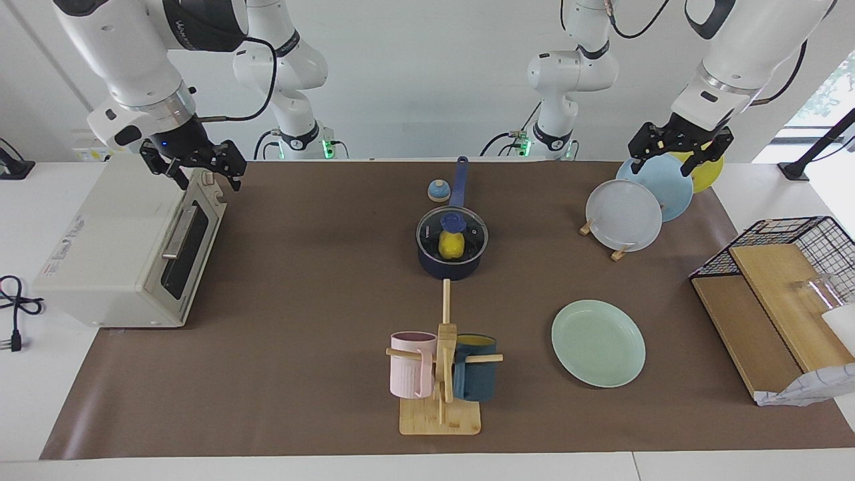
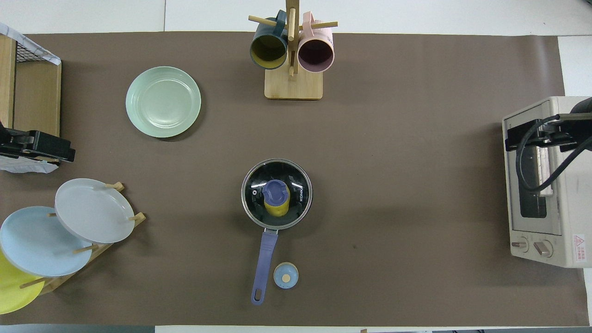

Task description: Transfer potato from pot to plate

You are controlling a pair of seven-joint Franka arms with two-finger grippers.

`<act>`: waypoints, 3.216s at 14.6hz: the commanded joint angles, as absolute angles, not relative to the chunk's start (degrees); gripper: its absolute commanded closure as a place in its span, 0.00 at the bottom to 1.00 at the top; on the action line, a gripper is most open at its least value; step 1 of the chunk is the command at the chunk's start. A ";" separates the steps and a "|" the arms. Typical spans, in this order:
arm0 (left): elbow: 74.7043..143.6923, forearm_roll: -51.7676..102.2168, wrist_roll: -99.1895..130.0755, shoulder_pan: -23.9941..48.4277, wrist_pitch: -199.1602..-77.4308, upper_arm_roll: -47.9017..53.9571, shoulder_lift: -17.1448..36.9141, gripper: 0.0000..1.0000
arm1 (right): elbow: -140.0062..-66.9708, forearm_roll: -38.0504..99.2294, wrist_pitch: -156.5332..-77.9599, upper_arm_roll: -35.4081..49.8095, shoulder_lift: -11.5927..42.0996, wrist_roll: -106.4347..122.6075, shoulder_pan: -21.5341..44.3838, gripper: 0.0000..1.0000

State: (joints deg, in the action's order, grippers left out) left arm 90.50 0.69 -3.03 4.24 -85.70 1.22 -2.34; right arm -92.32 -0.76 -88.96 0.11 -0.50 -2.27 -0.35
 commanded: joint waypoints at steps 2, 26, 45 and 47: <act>92.64 0.09 -2.64 4.48 -86.92 1.05 -4.04 0.00 | -92.02 0.00 -88.24 0.09 -0.62 -0.70 -0.53 0.00; 93.43 0.09 -2.37 4.66 -88.77 1.14 -4.13 0.00 | -76.29 -6.59 -96.31 15.47 20.64 -40.22 25.56 0.00; 93.52 0.09 -2.46 4.57 -88.86 1.05 -4.13 0.00 | -92.28 -9.93 -112.50 15.38 21.88 -38.94 30.15 0.00; 93.52 0.09 -2.46 4.57 -88.95 1.05 -4.13 0.00 | -92.37 -9.93 -112.85 15.38 21.88 -38.85 30.15 0.00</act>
State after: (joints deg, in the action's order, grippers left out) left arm 91.31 0.69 -3.03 4.23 -87.60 1.22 -2.35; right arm -90.24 -9.64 -112.05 15.08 23.42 -39.89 30.76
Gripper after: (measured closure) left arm 0.000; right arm 0.000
